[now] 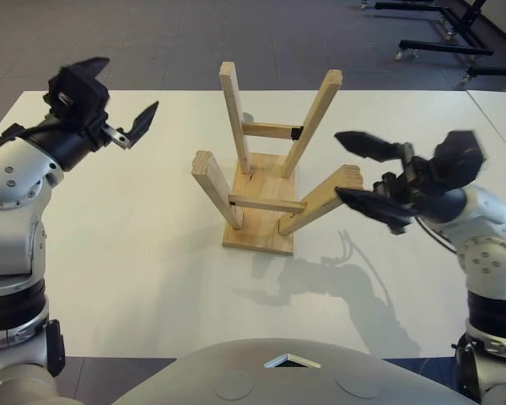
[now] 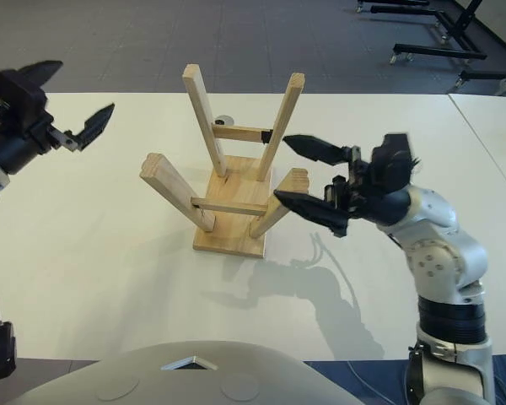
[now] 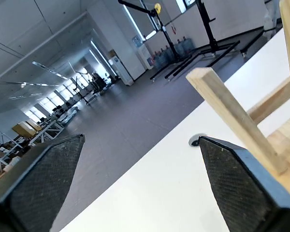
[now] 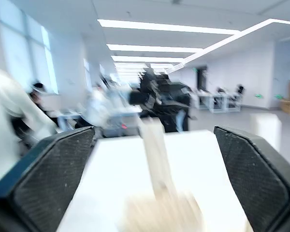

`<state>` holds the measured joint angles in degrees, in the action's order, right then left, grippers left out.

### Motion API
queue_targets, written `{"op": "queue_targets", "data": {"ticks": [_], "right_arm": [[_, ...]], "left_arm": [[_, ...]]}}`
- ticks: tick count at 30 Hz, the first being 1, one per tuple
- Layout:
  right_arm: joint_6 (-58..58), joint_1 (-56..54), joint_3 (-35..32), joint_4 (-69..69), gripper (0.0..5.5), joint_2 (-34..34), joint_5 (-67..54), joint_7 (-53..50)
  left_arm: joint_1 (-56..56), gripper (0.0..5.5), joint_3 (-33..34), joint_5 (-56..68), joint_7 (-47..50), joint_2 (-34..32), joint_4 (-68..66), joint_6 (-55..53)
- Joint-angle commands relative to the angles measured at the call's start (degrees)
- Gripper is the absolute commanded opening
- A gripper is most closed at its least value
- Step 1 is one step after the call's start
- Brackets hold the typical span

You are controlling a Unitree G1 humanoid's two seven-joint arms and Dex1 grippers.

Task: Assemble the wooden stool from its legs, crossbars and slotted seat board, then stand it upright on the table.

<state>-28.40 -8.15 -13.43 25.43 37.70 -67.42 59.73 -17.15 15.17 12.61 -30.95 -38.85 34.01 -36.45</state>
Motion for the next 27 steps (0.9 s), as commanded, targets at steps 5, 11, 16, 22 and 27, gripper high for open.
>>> {"op": "queue_targets", "data": {"ticks": [5, 11, 16, 22, 27], "right_arm": [[0.9, -26.3, -3.3, 0.5, 4.56, -5.3, -14.7, -19.2], [0.2, -24.6, -1.2, 3.7, 4.56, -5.5, -11.5, -16.7], [6.7, -0.9, 23.1, 0.5, 4.56, 2.9, 21.6, 2.2], [8.2, -4.3, 23.3, 0.7, 4.56, -2.9, 19.3, -0.2], [7.0, -7.6, 17.6, 3.9, 4.56, -6.2, 8.9, -5.8]], "left_arm": [[-18.7, 4.32, 3.3, 16.7, 5.8, 8.3, -0.4, -7.0], [-23.6, 4.32, 4.4, 38.1, 9.9, 11.9, 0.2, -17.3], [2.4, 4.32, -16.7, 33.6, 5.0, 14.1, -5.5, -18.0], [11.3, 4.32, -26.1, 24.4, 2.7, 14.1, -15.3, -7.9], [8.3, 4.32, -22.5, 27.3, 3.8, 13.7, -11.6, -3.7]]}}
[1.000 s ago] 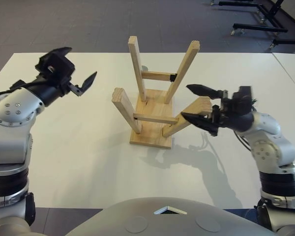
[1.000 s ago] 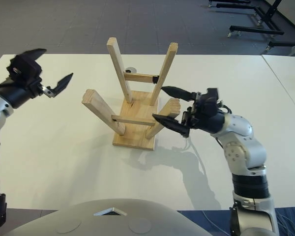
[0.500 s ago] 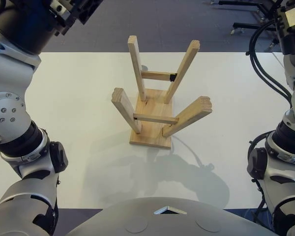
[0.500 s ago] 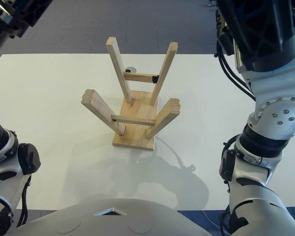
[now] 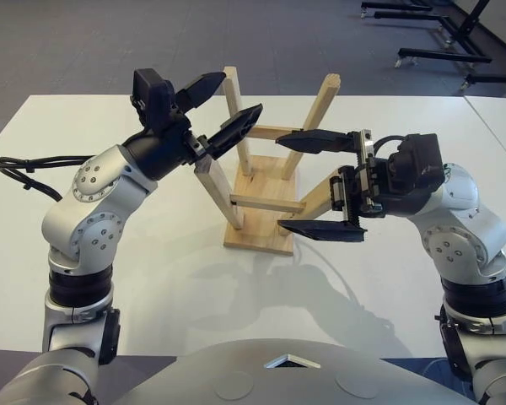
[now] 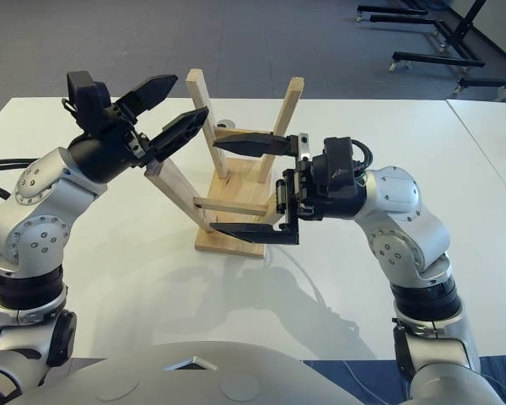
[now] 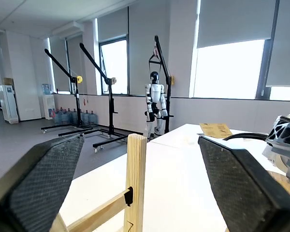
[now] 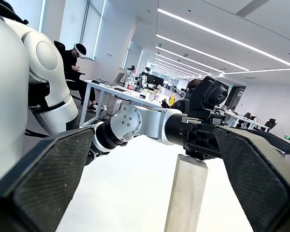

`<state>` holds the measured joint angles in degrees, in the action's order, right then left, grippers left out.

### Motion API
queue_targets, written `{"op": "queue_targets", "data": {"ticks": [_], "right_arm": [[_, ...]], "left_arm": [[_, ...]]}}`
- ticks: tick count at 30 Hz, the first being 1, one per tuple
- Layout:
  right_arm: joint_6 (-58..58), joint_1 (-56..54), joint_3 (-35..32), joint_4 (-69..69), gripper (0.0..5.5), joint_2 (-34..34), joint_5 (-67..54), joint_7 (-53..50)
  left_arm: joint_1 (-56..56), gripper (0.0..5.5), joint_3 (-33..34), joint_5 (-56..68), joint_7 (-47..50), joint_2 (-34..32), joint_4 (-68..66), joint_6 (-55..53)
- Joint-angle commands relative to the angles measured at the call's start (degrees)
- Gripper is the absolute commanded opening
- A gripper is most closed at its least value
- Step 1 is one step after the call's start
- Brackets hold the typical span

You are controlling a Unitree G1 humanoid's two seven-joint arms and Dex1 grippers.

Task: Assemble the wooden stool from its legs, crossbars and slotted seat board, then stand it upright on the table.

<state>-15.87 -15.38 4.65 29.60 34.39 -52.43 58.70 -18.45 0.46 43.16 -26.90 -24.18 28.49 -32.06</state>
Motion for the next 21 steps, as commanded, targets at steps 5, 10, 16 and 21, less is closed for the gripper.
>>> {"op": "queue_targets", "data": {"ticks": [5, 10, 16, 21], "right_arm": [[-6.3, -5.0, -15.3, -3.9, 4.56, -4.4, -24.6, -13.3], [-4.7, -5.9, -23.3, -18.4, 4.56, -1.9, -18.7, -13.4], [6.0, 3.0, -9.1, -27.3, 4.56, -3.3, 8.7, -2.9], [11.3, -1.6, -15.3, -38.9, 4.56, -5.0, 11.5, -3.0]], "left_arm": [[8.0, 4.32, 5.6, 3.7, -4.5, -5.5, -1.1, -2.5], [9.2, 4.32, 15.5, 3.3, -3.2, -8.6, -4.7, -0.3], [5.9, 4.32, 14.2, 1.0, -2.2, -7.6, -6.1, 0.5], [0.9, 4.32, 12.0, -5.6, -0.7, -8.2, -11.8, 2.3]]}}
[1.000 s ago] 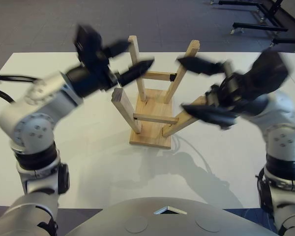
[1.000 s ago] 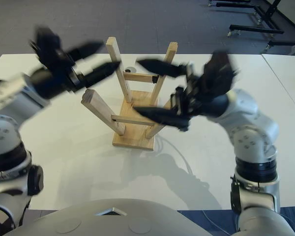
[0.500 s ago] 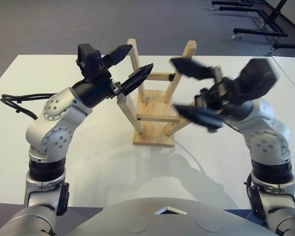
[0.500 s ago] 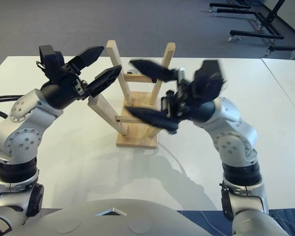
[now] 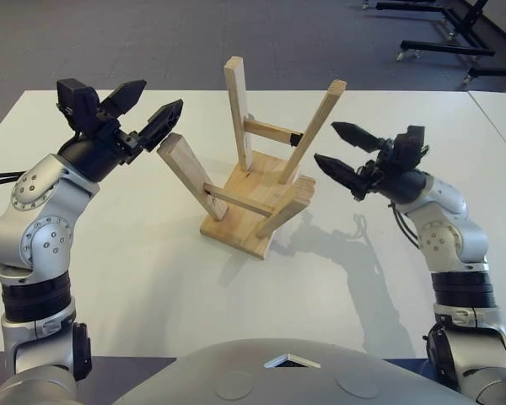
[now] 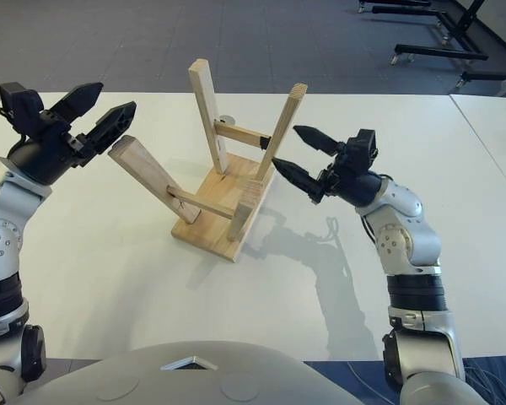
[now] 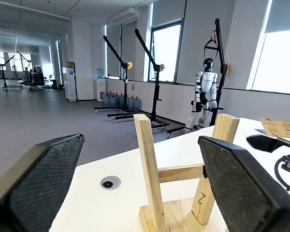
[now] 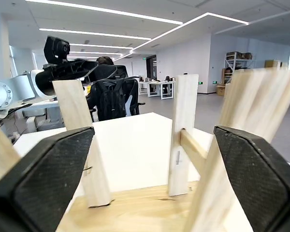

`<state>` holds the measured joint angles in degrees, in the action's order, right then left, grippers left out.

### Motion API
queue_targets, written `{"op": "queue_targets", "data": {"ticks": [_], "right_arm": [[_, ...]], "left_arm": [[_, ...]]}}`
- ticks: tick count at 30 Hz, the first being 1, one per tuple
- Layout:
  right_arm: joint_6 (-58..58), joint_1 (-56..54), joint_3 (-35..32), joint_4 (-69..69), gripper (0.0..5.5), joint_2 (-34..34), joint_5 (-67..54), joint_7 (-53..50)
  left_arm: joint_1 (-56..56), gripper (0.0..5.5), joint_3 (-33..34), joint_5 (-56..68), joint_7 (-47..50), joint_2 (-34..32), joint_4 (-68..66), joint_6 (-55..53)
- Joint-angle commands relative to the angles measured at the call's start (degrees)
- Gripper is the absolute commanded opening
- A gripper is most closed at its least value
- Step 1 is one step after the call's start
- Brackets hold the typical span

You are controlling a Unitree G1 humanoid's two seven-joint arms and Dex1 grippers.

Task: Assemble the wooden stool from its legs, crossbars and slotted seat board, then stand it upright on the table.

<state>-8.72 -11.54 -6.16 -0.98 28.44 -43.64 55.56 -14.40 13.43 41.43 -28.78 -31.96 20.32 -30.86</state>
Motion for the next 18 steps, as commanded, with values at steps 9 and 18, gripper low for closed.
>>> {"op": "queue_targets", "data": {"ticks": [9, 18], "right_arm": [[23.5, -26.5, -1.2, -44.0, 4.56, -1.5, 24.9, -8.5], [24.0, -28.0, 3.3, -43.6, 4.56, -8.5, 23.4, 9.6]], "left_arm": [[-4.7, 4.32, 0.7, -2.6, -1.2, -0.6, -0.5, 0.6], [6.8, 4.32, -1.4, 3.4, -16.5, -5.5, 5.4, -1.5]]}}
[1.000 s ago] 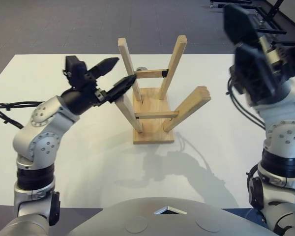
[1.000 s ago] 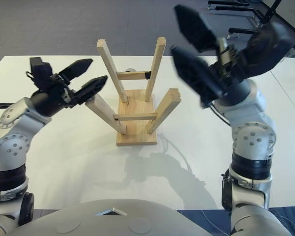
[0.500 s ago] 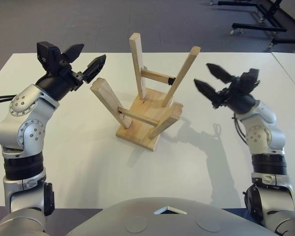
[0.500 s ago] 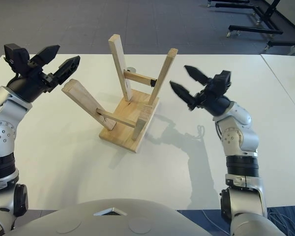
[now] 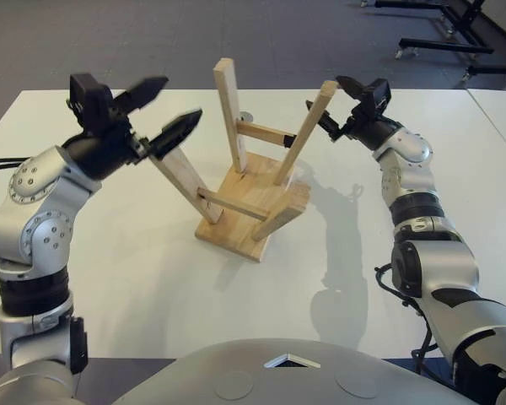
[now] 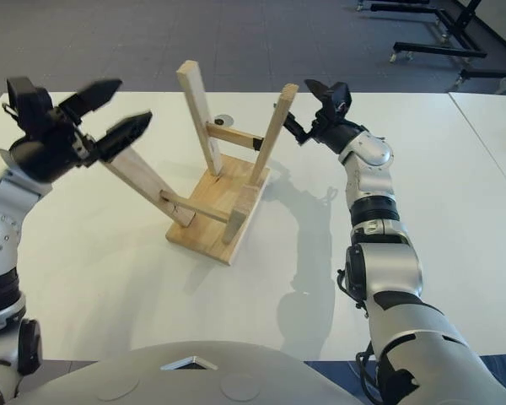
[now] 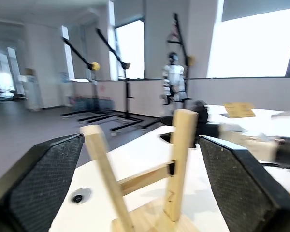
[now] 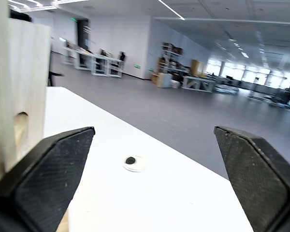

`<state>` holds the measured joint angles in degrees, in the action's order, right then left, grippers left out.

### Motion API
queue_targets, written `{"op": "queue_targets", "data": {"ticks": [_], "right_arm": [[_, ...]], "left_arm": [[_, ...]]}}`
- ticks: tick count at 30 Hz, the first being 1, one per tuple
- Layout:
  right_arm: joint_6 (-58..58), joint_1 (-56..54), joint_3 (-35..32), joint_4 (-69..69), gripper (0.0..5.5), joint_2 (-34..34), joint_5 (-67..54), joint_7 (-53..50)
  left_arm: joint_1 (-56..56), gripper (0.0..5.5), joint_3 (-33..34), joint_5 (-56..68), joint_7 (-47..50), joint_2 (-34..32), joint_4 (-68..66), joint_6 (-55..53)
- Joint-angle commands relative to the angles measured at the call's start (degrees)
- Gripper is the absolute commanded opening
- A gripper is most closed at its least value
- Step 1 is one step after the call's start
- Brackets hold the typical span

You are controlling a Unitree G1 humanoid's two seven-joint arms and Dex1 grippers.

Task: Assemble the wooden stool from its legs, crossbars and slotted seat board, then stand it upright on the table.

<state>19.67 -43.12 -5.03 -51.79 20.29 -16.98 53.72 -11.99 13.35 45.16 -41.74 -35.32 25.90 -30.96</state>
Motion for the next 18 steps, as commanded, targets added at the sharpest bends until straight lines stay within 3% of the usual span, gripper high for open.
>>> {"op": "queue_targets", "data": {"ticks": [1, 5, 9, 18], "right_arm": [[-7.0, 6.1, 2.9, 10.9, 4.56, 0.7, -4.6, 14.9], [-22.8, 19.1, 7.0, 33.2, 4.56, 6.3, -11.6, 24.5], [-32.7, 31.7, 8.4, 53.2, 4.56, 11.2, -16.1, 23.9], [-34.8, 35.7, 5.0, 57.5, 4.56, 11.9, -16.5, 17.3]], "left_arm": [[4.6, 4.32, -1.1, -1.2, -4.0, -2.2, -2.8, -0.7], [5.5, 4.32, -1.1, -8.0, -2.5, -2.9, -14.0, 4.6], [1.5, 4.32, -2.2, -12.8, 1.4, -2.2, -19.6, 9.3], [-6.1, 4.32, -2.5, -13.1, 6.2, 2.8, -17.5, 13.3]]}}
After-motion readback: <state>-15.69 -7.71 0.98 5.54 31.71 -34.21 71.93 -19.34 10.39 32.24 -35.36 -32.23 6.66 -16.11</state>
